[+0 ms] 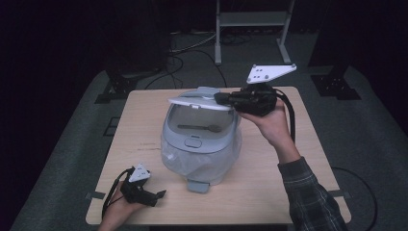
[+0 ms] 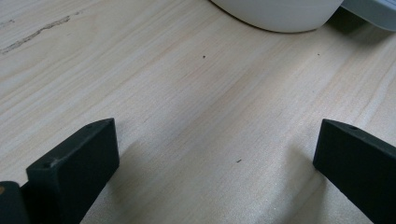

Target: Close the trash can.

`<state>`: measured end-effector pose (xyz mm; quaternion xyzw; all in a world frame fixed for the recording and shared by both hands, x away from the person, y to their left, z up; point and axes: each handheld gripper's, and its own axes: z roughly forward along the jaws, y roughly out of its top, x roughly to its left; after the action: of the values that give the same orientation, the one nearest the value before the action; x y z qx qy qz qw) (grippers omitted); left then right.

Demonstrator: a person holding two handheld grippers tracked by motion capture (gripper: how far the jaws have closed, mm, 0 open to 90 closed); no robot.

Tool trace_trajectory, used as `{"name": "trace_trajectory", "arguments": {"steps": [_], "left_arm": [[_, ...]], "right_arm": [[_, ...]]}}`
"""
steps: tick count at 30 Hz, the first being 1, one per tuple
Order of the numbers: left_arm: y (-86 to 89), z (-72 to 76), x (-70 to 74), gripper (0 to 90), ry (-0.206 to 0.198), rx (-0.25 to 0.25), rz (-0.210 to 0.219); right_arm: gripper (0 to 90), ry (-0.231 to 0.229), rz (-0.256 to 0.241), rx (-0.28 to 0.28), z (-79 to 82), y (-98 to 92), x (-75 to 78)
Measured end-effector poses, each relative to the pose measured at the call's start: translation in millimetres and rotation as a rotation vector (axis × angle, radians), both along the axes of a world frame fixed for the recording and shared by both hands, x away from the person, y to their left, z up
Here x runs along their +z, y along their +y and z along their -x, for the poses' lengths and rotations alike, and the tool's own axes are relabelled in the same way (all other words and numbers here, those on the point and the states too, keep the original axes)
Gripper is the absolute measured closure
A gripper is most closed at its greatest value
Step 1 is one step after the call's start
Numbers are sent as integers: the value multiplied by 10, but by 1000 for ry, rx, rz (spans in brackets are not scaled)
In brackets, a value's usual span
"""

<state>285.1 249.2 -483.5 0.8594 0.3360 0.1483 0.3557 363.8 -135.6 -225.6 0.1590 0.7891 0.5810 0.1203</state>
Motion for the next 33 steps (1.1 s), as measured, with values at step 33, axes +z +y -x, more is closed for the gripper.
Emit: {"name": "trace_trajectory", "arguments": {"steps": [33], "left_arm": [[0,0,-1,0,-1,1,1]], "right_arm": [[900,60,209,126,384,544,-224]]}}
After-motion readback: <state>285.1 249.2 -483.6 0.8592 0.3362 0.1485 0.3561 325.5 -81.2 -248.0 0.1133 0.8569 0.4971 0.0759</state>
